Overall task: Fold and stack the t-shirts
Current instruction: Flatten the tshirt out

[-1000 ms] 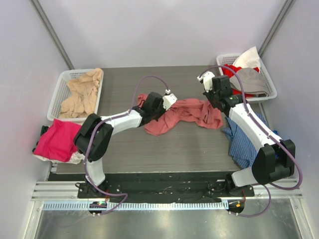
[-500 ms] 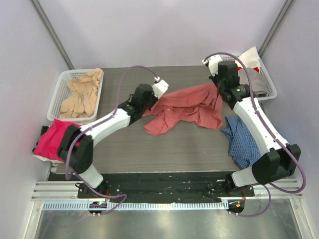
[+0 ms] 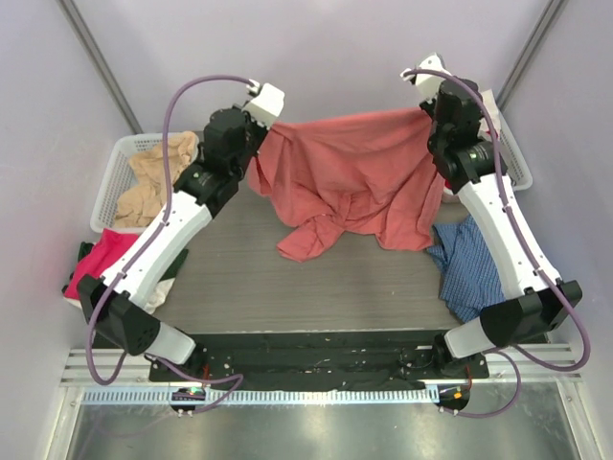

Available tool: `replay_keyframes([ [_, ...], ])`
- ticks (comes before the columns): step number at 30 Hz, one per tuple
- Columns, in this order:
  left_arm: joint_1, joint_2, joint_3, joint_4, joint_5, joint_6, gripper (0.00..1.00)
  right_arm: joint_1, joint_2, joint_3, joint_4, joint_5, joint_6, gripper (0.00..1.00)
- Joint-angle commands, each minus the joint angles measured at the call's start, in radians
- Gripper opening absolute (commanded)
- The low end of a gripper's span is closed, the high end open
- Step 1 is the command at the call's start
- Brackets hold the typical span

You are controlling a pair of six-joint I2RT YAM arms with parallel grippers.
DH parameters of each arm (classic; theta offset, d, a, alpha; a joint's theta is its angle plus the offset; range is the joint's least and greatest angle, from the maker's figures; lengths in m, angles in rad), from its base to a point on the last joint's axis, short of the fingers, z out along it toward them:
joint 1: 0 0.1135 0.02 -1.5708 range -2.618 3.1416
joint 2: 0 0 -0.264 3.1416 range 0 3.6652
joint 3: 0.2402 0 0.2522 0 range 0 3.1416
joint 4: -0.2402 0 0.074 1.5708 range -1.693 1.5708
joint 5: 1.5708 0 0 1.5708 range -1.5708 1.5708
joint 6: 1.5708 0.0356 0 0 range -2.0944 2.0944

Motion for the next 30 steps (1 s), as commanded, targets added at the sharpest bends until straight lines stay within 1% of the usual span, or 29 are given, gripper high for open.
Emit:
replay_keyframes([
  [1, 0.051, 0.056, 0.180, -0.062, -0.081, 0.036, 0.00, -0.002, 0.036, 0.056, 0.158, 0.094, -0.170, 0.01],
  [4, 0.069, 0.070, 0.258, -0.088, -0.090, 0.033, 0.00, -0.003, 0.046, 0.078, 0.244, 0.117, -0.229, 0.01],
  [5, 0.072, 0.065, 0.272, -0.085, -0.093, 0.034, 0.00, -0.002, 0.046, 0.117, 0.252, 0.111, -0.223, 0.01],
  [9, 0.083, 0.041, 0.355, -0.070, -0.114, 0.033, 0.00, -0.005, 0.046, 0.239, 0.252, 0.095, -0.131, 0.01],
  [11, 0.088, 0.031, 0.375, -0.032, -0.134, 0.039, 0.00, -0.003, 0.032, 0.286, 0.214, 0.072, -0.053, 0.01],
  [16, 0.098, 0.010, 0.455, 0.088, -0.196, 0.086, 0.00, -0.003, 0.001, 0.365, 0.144, 0.028, 0.056, 0.01],
  [19, 0.100, 0.025, 0.521, 0.171, -0.205, 0.140, 0.00, -0.003, -0.023, 0.373, 0.090, -0.003, 0.090, 0.01],
  [21, 0.098, 0.037, 0.593, 0.183, -0.200, 0.189, 0.00, -0.002, -0.030, 0.368, 0.026, -0.001, 0.113, 0.01],
  [24, 0.100, 0.056, 0.675, 0.185, -0.176, 0.222, 0.00, -0.002, -0.060, 0.298, -0.010, 0.005, 0.136, 0.01],
  [26, 0.100, 0.053, 0.697, 0.211, -0.153, 0.234, 0.00, -0.002, -0.080, 0.231, -0.016, -0.008, 0.151, 0.01],
  [30, 0.100, 0.021, 0.714, 0.194, -0.133, 0.225, 0.00, -0.003, -0.096, 0.217, -0.069, -0.021, 0.179, 0.01],
])
